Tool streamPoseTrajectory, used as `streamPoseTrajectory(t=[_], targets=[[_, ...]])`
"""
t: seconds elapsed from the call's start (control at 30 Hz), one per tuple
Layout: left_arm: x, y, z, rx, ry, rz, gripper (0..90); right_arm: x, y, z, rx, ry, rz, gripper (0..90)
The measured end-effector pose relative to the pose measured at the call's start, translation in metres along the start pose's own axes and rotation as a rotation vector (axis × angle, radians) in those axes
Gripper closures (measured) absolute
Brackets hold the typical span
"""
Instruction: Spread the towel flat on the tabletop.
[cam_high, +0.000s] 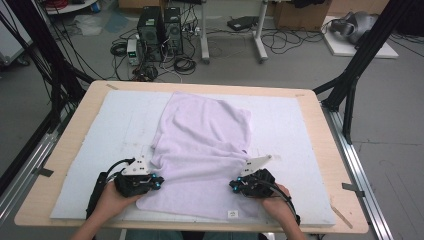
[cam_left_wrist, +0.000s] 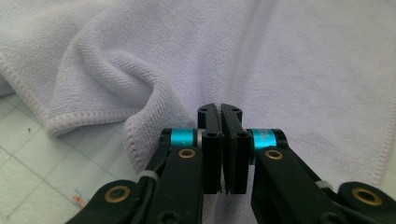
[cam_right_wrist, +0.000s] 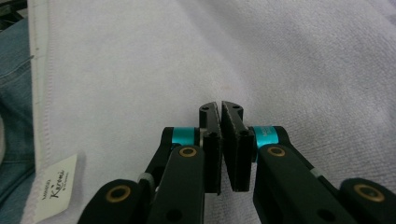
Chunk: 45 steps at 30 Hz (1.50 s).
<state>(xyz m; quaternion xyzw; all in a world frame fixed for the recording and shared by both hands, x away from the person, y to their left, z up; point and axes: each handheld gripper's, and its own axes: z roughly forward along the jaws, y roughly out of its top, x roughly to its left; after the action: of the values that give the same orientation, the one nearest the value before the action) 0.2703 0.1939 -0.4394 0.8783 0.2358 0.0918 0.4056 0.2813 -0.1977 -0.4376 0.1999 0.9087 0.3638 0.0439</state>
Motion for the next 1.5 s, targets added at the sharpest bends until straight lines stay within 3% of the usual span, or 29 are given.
streamPoseTrajectory(t=[0.17,0.3,0.53,0.6,0.67,0.7,0.8,0.93,0.97,1.07,1.13,1.2,1.27,1.33,1.43,1.5], targets=[[-0.015,0.003,-0.016,-0.028,0.003,-0.003,86.7,0.010,0.006,-0.012,-0.049,0.031,-0.015,86.6],[-0.029,0.007,-0.033,-0.045,0.003,0.018,86.7,0.023,0.008,-0.023,-0.065,0.049,-0.034,86.5],[-0.061,0.016,-0.072,-0.066,-0.014,0.054,86.6,0.062,0.011,-0.056,-0.088,0.082,-0.094,86.5],[-0.068,0.021,-0.082,-0.082,-0.032,0.056,86.4,0.073,0.016,-0.072,-0.114,0.090,-0.116,85.7],[-0.066,0.026,-0.086,-0.089,-0.086,0.035,82.2,0.077,0.020,-0.085,-0.141,0.099,-0.126,80.3],[-0.063,0.028,-0.086,-0.096,-0.112,0.018,74.1,0.075,0.023,-0.090,-0.155,0.092,-0.124,76.2],[-0.049,0.031,-0.072,-0.098,-0.083,0.013,60.6,0.061,0.028,-0.088,-0.146,0.037,-0.111,71.5],[-0.027,0.023,-0.039,-0.088,-0.017,0.025,58.0,0.033,0.023,-0.055,-0.087,-0.003,-0.078,66.9],[-0.021,0.020,-0.030,-0.090,-0.013,0.008,58.0,0.027,0.020,-0.046,-0.068,-0.017,-0.075,64.8],[-0.007,0.015,-0.008,-0.035,0.034,0.003,57.7,0.010,0.011,-0.021,-0.029,-0.046,-0.047,62.4],[-0.002,0.013,0.003,0.015,0.044,0.009,57.7,0.004,0.007,-0.011,-0.007,-0.050,-0.036,62.6],[0.000,0.010,0.012,0.056,0.032,0.027,62.8,0.002,0.003,0.001,0.042,-0.044,-0.039,66.1],[0.000,0.007,0.012,0.025,0.003,0.023,75.6,0.001,0.000,0.002,0.001,-0.021,-0.027,75.0],[-0.003,0.006,0.011,0.018,0.009,0.022,86.3,0.001,-0.001,0.002,-0.006,0.005,-0.024,85.5],[-0.008,0.005,0.006,0.030,0.015,0.020,87.9,0.005,0.001,0.000,0.003,0.013,-0.041,86.9],[-0.013,0.003,-0.003,0.022,0.022,0.020,88.1,0.009,0.003,-0.004,-0.018,0.024,-0.049,86.9]])
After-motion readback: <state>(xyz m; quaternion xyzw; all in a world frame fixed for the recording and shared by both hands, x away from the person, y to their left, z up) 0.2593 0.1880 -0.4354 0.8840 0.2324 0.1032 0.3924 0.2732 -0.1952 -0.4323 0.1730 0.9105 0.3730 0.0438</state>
